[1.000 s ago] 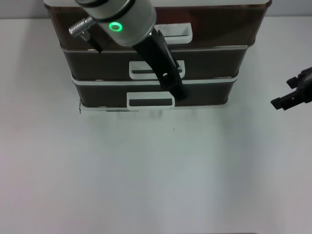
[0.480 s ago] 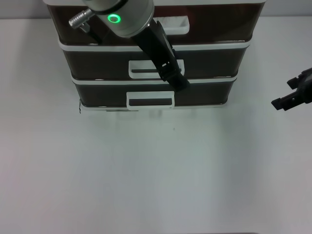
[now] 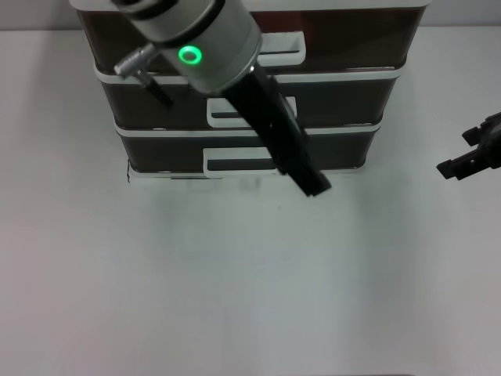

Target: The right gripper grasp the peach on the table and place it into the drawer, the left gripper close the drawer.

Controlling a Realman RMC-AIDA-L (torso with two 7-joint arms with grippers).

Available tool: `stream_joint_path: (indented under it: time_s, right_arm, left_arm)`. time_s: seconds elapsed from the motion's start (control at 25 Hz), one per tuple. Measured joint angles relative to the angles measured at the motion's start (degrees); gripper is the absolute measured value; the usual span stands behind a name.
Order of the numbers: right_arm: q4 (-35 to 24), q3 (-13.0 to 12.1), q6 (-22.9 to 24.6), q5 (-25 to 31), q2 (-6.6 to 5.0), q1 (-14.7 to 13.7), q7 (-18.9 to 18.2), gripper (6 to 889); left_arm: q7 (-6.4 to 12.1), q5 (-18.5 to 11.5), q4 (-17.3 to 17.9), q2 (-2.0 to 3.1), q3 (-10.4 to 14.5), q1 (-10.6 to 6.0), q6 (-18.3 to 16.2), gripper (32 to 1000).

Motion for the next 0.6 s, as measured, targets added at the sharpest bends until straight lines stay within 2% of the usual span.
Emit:
stream_joint_path:
  time_s: [0.28, 0.4, 0.6]
  right_arm:
    - [0.01, -0.12, 0.00, 0.16, 0.06, -0.07, 0.00, 802]
    - [0.01, -0.12, 0.00, 0.20, 0.08, -0.07, 0.00, 802]
    - [0.01, -0.15, 0.00, 0.22, 0.15, 0.20, 0.00, 802]
  left_arm:
    - [-4.11, -0.30, 7.81, 0.12, 4.15, 5.24, -2.00, 750]
    - [-4.71, -0.25, 9.29, 0.18, 4.94, 5.81, -2.26, 750]
    - [-4.79, 0.99, 9.47, 0.22, 5.00, 5.90, -2.31, 750]
